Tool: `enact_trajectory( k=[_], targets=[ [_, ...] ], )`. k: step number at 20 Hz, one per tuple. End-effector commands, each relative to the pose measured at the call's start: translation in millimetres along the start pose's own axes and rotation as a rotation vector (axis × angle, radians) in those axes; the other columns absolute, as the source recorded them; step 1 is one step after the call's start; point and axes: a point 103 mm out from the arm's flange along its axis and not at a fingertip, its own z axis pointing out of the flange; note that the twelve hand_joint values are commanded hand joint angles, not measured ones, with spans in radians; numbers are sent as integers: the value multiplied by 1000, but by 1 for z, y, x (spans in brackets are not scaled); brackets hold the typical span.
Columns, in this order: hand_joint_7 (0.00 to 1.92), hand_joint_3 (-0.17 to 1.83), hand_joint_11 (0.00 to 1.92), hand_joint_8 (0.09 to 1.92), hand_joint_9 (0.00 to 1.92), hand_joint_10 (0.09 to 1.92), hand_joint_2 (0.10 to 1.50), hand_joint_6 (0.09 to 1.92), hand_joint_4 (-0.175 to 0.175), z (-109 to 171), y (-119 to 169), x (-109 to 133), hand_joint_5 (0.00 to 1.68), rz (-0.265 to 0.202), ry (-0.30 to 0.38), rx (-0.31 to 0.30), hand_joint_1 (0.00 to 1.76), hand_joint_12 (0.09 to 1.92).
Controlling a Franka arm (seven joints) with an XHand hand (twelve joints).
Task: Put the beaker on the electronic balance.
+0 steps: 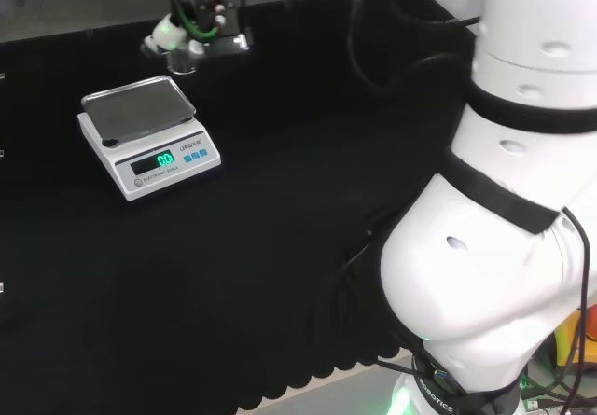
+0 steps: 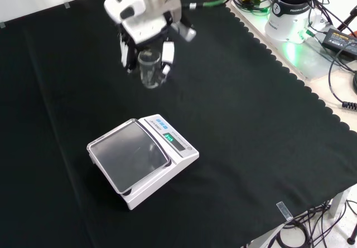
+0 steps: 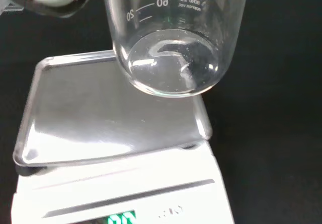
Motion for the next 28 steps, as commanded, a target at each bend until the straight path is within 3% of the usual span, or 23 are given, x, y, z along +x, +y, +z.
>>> enact_trajectory(
  k=[1,8,28],
  targets=[
    [1722,760,1656,565,1910,519,621,765,-175,49,100,65,1247,-76,-112,5,1199,724],
    [1724,763,1655,566,1909,526,620,764,-175,64,117,68,1248,-83,-121,29,1199,726],
    [1726,770,1656,565,1906,543,616,766,-175,114,118,31,1249,-49,-61,87,1199,729]
  ],
)
